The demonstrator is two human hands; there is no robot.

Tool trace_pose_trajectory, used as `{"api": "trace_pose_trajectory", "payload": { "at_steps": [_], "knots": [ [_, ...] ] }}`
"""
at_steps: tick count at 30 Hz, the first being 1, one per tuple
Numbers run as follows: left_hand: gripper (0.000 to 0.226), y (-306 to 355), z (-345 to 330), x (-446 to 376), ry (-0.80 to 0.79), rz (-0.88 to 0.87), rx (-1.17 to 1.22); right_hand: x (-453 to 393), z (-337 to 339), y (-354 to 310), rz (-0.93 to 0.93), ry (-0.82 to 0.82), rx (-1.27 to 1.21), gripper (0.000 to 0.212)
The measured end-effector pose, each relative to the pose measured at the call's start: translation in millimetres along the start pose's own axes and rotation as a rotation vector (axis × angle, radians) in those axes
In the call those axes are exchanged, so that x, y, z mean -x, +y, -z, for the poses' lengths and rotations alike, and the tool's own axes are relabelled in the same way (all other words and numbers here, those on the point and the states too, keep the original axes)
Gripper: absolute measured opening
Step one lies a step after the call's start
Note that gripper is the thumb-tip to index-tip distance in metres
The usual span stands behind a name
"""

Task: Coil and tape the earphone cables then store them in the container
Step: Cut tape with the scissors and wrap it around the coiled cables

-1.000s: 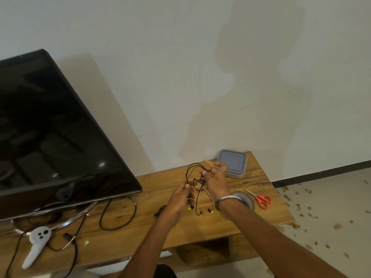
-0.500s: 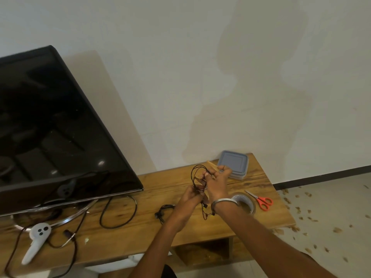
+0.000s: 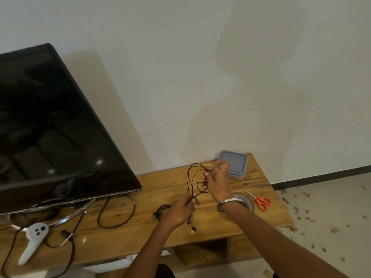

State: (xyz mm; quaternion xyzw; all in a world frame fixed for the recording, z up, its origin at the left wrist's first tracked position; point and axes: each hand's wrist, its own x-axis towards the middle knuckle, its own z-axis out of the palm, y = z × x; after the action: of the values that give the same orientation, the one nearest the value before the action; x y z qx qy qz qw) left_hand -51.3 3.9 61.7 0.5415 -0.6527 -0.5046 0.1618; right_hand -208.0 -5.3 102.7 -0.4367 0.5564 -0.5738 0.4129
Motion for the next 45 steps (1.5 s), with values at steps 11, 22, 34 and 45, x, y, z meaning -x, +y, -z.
{"api": "trace_pose_trajectory", "payload": {
  "at_steps": [11, 22, 34, 45],
  "knots": [
    [0.032, 25.9, -3.9, 10.3, -0.017, 0.101, 0.523, 5.7, 0.0, 5.6, 0.003, -0.017, 0.073, 0.041],
    [0.028, 17.3, -11.2, 14.3, -0.092, 0.077, 0.276, 0.8, -0.6, 0.4, -0.053, 0.028, -0.054, 0.042],
    [0.028, 10.7, 2.5, -3.6, 0.171, 0.142, 0.24, -10.5, 7.8, -3.4, -0.028, -0.03, 0.011, 0.043],
    [0.035, 8.2, -2.2, -2.9, 0.122, 0.208, 0.14, -6.8, 5.0, -1.5, 0.007, -0.14, 0.082, 0.043]
  ]
}}
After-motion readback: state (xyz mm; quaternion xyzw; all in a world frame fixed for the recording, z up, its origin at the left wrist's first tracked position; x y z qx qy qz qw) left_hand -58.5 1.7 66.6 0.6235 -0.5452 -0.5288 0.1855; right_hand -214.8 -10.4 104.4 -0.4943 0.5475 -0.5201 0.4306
